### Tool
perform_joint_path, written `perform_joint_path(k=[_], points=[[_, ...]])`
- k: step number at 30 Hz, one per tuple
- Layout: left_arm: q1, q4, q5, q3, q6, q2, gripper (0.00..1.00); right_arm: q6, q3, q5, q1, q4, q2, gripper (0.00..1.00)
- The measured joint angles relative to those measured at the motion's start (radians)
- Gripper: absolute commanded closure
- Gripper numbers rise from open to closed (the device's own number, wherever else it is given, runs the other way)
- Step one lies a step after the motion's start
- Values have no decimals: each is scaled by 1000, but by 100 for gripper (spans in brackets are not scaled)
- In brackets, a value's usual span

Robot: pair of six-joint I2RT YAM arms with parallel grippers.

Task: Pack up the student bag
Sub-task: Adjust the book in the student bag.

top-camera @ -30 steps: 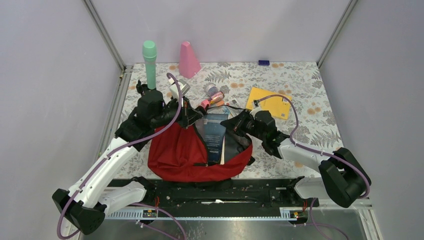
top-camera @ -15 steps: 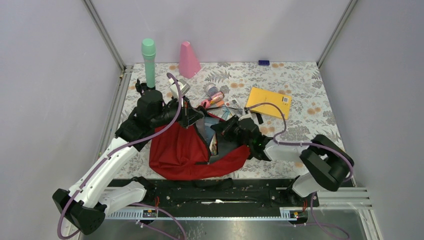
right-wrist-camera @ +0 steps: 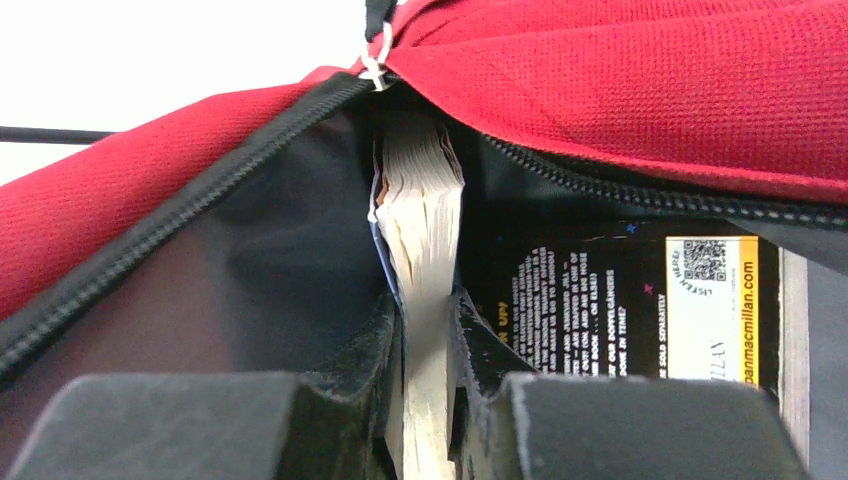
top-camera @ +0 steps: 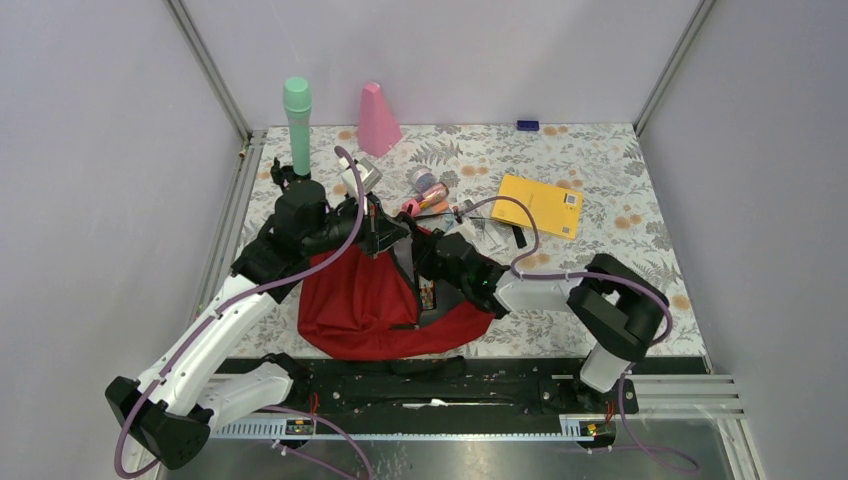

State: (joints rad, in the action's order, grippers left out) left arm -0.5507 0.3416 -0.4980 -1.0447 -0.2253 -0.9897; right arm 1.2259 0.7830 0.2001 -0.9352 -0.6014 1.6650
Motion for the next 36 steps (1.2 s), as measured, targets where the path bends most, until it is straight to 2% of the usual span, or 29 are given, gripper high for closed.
perform_joint_path(k=[3,5,9,11,14,20,25,32,36], points=[[0,0,0,0,0,0,100,-14,39,22,-15,34,51,97],[0,0,0,1,0,0,100,-18,48,29,-24,50,77,86],[0,0,3,6,0,2,100,-50,54,54,-37,74,85,57],[0,0,5,6,1,2,100,-72,61,65,-40,79,84,47],[0,0,8,7,0,2,100,-122,64,80,-45,85,74,38],[0,1,21,7,1,8,100,-201,63,106,-47,93,1,33],[-1,9,72,7,15,21,100,-262,17,131,-47,129,-137,28],[-4,75,273,-12,7,38,100,-403,-68,191,-38,329,-472,18],[-4,116,335,-32,-8,21,100,-488,-72,193,73,484,-627,14]])
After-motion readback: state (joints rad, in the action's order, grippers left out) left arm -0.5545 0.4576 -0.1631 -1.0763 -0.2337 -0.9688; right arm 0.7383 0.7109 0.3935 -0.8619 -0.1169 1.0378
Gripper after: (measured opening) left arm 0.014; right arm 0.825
